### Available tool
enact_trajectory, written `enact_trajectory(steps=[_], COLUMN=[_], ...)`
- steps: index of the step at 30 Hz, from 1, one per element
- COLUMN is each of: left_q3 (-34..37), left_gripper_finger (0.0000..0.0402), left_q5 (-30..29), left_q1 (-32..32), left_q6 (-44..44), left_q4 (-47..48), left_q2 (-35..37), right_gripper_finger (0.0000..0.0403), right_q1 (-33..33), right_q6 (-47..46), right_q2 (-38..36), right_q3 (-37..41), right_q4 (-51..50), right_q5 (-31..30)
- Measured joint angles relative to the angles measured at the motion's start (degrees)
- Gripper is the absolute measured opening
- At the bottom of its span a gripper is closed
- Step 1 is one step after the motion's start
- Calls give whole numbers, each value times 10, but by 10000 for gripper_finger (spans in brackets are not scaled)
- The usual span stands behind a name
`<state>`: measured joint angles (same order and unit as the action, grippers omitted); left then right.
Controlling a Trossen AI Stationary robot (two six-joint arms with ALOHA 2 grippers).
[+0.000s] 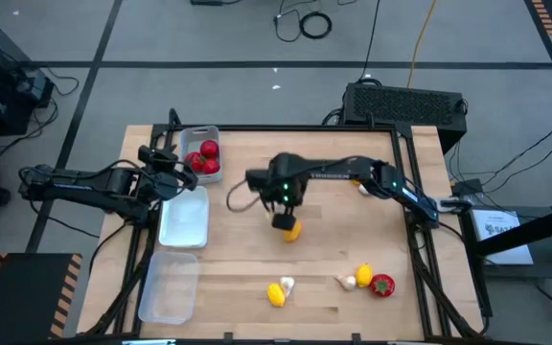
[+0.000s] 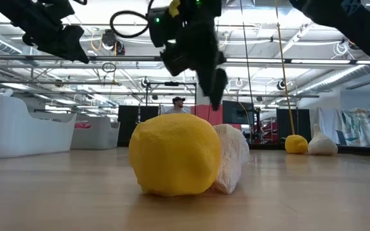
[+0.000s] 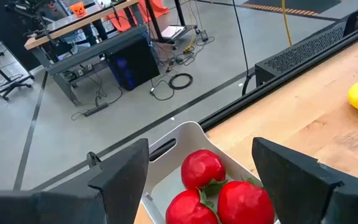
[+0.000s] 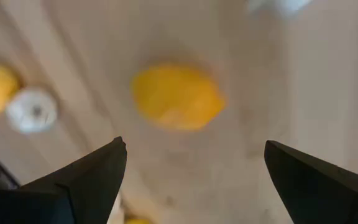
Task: Sort produce into baskets
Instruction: Put the tomato into the gray bin
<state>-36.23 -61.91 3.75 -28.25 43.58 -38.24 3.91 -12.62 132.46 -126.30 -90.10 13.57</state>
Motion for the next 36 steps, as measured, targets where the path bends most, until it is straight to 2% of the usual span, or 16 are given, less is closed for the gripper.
enact_trajectory(steps=[8,12,16,22,26,30,36], left_q3=[0,0,0,0,0,0,0], left_gripper_finger=[293,293,293,293,293,293,293], left_q5=[0,0,-3,-7,-10,-11,-9], left_q1=[0,0,0,0,0,0,0], left_q6=[0,0,1,3,31,82,179], left_q4=[-3,-14,-27,-48,-84,-166,-322], left_q2=[0,-4,-14,-33,-47,-60,-88], right_gripper_finger=[368,368,368,368,368,368,368], right_q1=[-104,-157,-206,-266,-302,-338,-396], right_q6=[-5,-51,-117,-269,-373,-455,-537], right_q2=[-39,-68,-110,-206,-283,-354,-430], right_q3=[3,8,48,221,364,469,574], right_q4=[3,2,1,2,24,61,134], right_q5=[-14,-61,-81,-81,-6,49,78])
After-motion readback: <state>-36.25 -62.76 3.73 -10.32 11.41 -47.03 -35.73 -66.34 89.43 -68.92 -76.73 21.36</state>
